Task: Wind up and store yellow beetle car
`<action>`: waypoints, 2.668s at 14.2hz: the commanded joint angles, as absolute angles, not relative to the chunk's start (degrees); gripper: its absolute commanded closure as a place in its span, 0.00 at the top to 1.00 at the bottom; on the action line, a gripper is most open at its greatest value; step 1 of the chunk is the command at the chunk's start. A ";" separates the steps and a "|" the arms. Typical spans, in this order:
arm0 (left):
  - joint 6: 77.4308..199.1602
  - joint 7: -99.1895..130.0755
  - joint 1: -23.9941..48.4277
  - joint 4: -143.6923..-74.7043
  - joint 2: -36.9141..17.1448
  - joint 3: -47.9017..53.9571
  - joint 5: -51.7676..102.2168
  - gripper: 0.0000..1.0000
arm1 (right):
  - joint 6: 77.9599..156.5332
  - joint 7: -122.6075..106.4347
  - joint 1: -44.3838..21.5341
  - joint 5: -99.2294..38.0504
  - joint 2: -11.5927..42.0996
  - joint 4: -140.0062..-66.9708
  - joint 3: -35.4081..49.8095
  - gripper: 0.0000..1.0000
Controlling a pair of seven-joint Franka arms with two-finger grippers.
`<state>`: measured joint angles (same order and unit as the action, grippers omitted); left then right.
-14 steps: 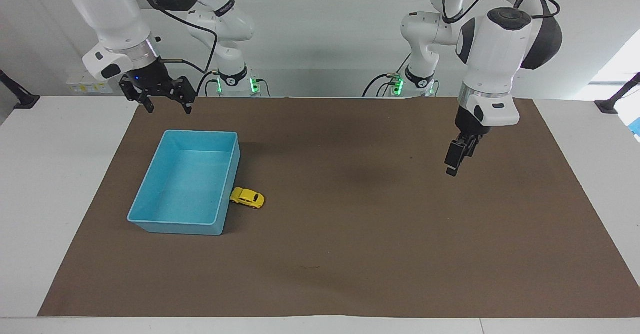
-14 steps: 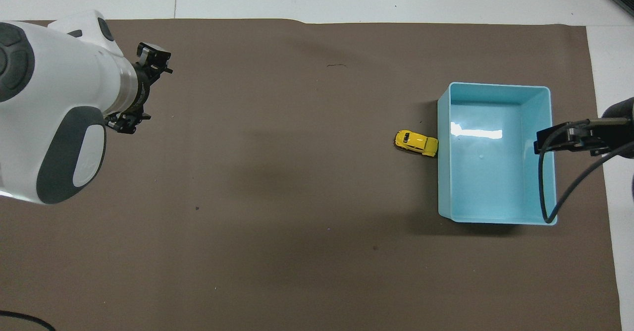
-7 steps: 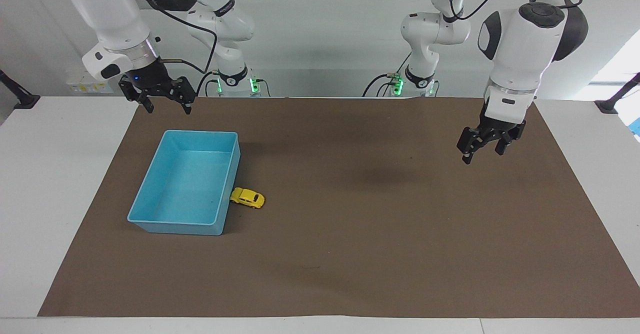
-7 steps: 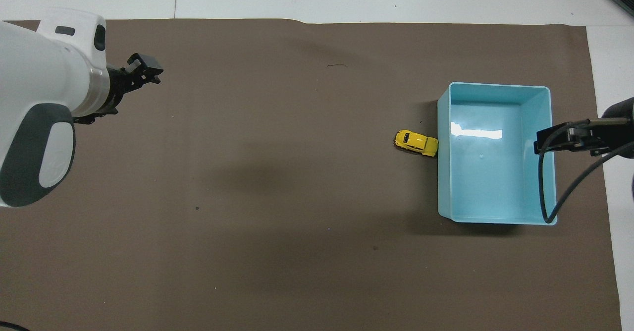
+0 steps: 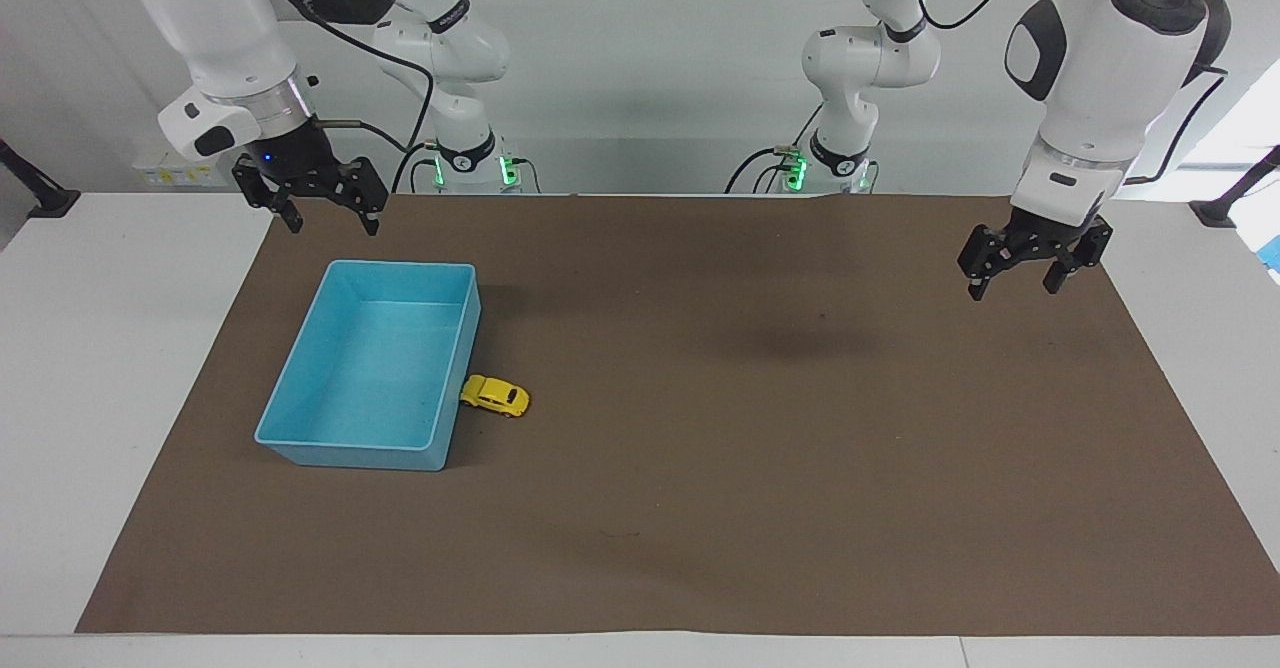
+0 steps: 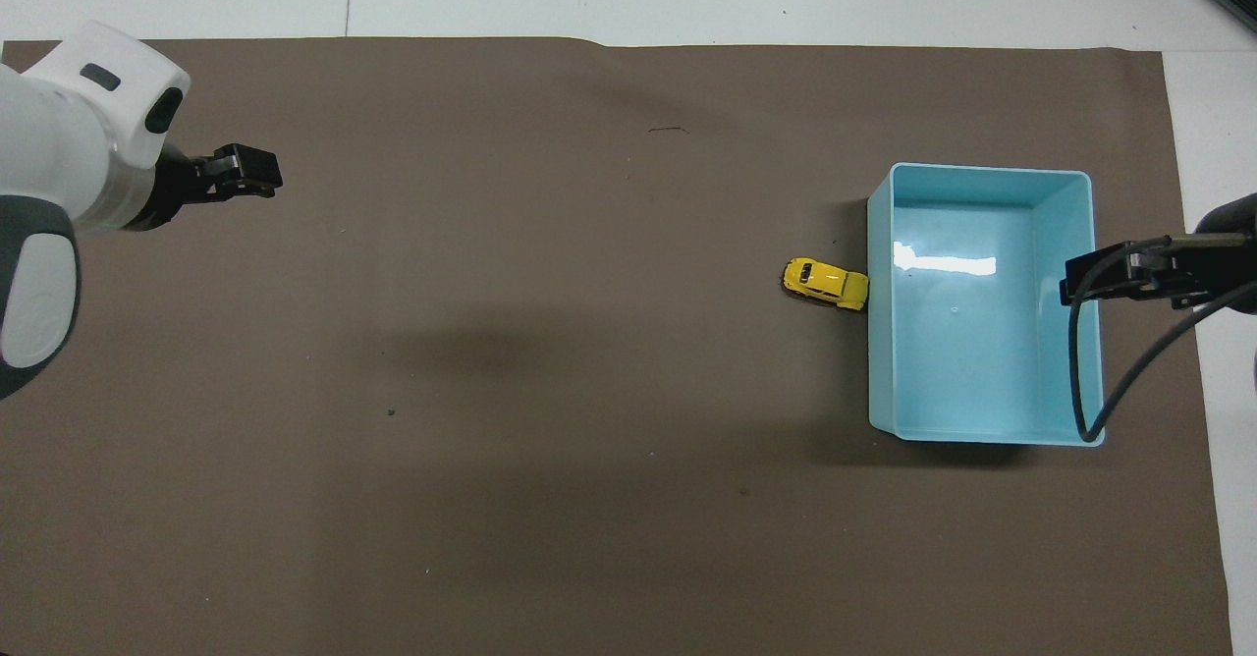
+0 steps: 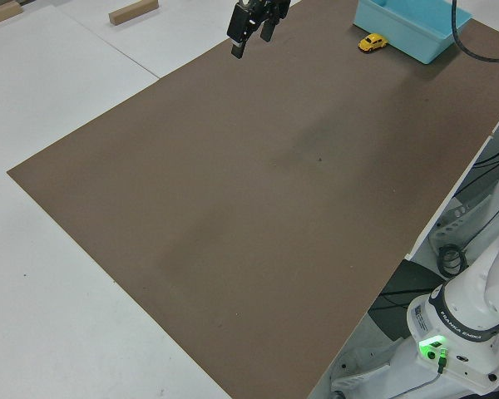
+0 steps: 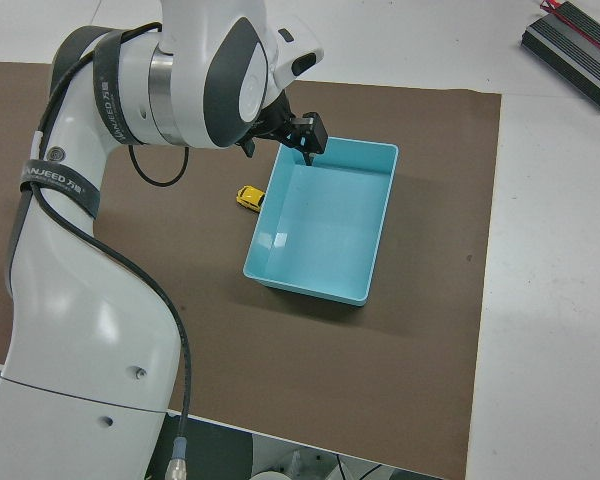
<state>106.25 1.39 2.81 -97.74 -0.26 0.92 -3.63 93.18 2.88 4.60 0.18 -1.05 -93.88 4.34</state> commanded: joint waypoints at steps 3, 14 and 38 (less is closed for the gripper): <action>96.97 -6.32 0.26 -96.25 6.76 1.49 -1.05 1.00 | 94.92 3.60 4.66 0.00 2.37 -94.13 5.53 1.00; 85.78 -5.19 1.85 -90.88 8.88 2.99 0.08 1.00 | 106.86 12.46 2.81 0.00 11.33 -94.92 7.21 1.00; 84.90 -5.54 0.97 -90.44 8.79 2.37 0.70 1.00 | 115.91 99.72 -6.94 1.14 13.53 -97.82 7.38 1.00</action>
<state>85.93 -5.29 1.12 -90.83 8.38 2.60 -0.17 112.81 92.41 -6.93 0.15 12.77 -96.81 6.54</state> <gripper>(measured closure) 0.000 0.000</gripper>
